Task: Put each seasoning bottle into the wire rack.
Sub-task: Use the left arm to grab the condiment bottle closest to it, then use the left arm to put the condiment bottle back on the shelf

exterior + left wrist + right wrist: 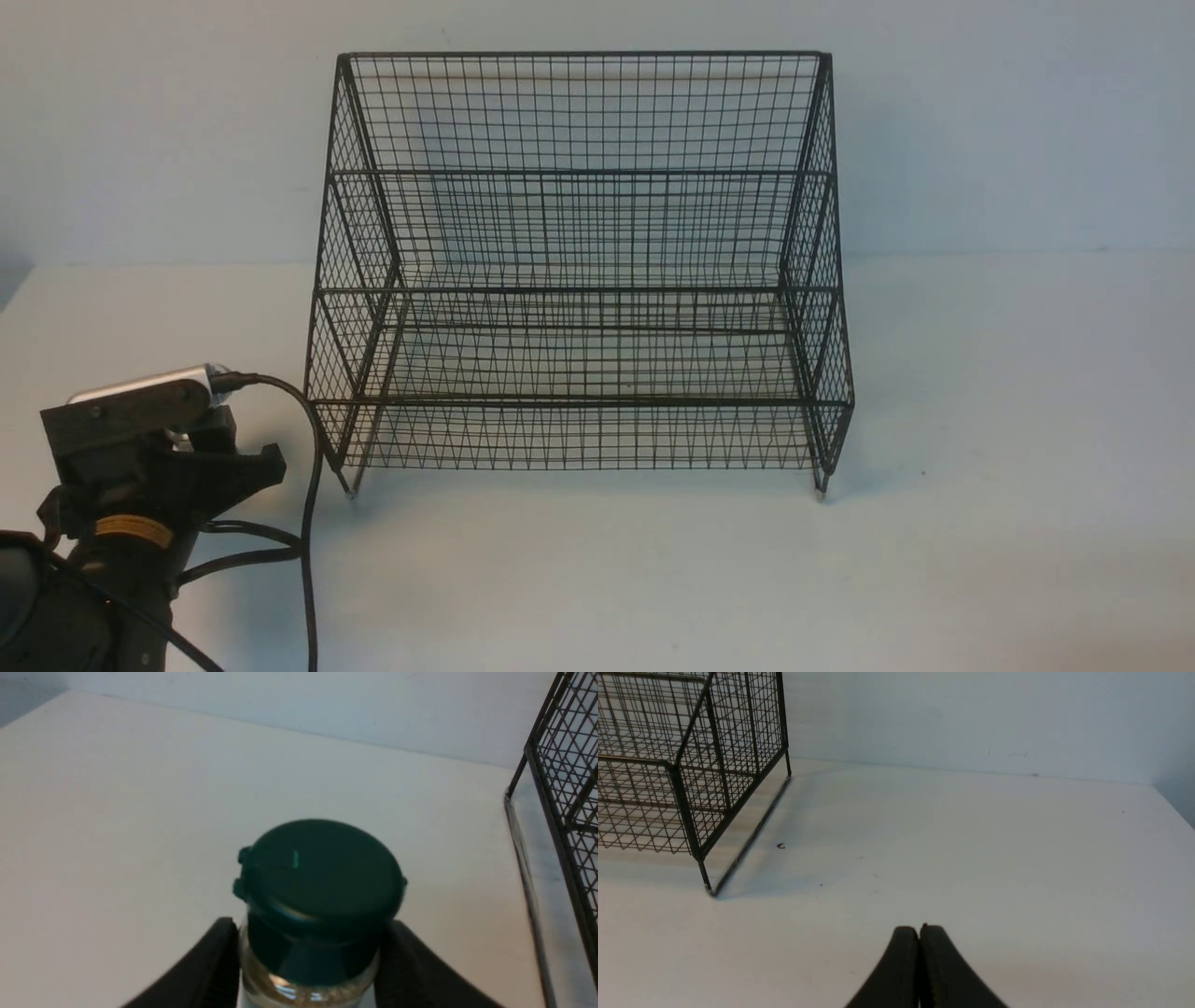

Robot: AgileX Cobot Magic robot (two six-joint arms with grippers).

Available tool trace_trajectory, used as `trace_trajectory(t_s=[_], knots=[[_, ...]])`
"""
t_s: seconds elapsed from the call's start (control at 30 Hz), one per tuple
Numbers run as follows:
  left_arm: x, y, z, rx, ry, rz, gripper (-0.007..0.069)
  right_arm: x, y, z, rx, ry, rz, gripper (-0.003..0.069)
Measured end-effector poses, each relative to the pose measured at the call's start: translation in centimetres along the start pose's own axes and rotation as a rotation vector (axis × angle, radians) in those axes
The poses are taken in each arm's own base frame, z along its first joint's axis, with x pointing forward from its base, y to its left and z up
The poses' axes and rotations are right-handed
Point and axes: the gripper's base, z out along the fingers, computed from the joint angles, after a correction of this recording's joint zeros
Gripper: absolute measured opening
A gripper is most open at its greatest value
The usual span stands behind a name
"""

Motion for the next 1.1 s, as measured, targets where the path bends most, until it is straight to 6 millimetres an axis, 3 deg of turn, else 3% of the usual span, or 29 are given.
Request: trace_trajectory(t_s=[0.1,0.33,0.43,0.8,1.1], knots=[[0.0,0.1,-0.1,-0.009,-0.001,0.012,0.0334,0.0,0.0,0.0,0.0,0.0,0.0,-0.0015],[-1.0,0.6,-2.5,-0.01,-0.025,0.059,0.0334,0.0,0.0,0.0,0.0,0.0,0.0,-0.0015],[-3.1,0.5,-4.1,0.008,-0.104,0.046,0.0334,0.0,0.0,0.0,0.0,0.0,0.0,-0.0015],[-7.9,-0.6,-8.6,0.138,-0.123,0.101,0.0334,0.0,0.0,0.0,0.0,0.0,0.0,-0.0015],[-14.6,-2.6,-12.6,0.273,-0.067,0.172,0.0334,0.0,0.0,0.0,0.0,0.0,0.0,-0.0015]])
